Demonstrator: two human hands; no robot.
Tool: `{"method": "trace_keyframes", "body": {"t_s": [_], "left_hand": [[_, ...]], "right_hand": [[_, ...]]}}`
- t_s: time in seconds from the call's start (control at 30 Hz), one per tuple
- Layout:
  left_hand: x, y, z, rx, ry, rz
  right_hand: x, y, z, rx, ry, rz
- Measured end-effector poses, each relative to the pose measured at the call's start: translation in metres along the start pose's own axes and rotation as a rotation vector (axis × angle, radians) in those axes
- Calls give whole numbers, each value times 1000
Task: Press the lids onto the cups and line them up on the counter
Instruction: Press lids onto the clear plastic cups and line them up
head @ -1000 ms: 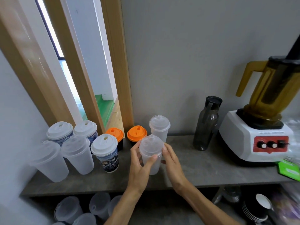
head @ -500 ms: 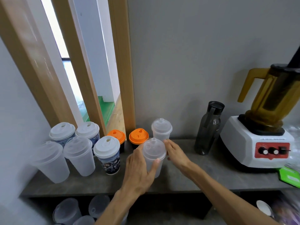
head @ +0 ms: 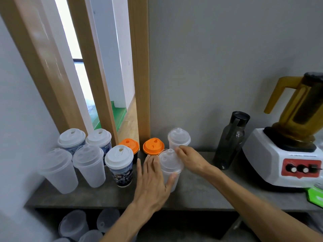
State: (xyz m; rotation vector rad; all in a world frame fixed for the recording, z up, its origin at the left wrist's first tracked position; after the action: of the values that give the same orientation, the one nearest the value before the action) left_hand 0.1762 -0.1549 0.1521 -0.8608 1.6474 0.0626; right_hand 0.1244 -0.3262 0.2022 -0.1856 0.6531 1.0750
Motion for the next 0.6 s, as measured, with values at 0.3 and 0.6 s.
{"method": "trace_keyframes", "body": {"t_s": [0.3,0.6], "left_hand": [[-5,1,1,-3,-4,66],[-7,3,1,-25,260,43]], "right_hand": [[3,-8,9,70,-97,58],[9,26,-10,30,-213,-103]]}}
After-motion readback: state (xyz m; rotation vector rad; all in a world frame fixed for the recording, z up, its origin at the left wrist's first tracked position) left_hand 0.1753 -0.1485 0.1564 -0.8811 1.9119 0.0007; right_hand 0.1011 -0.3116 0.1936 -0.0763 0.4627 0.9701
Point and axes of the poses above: each hand's wrist, its own y-axis away from the middle knuckle, its own x-axis out of the palm, z = x × y, the point moved 1 cm from there along -y, towards the middle knuckle, and after that the axes turned 6 degrees about x, right-handed, at the moved point
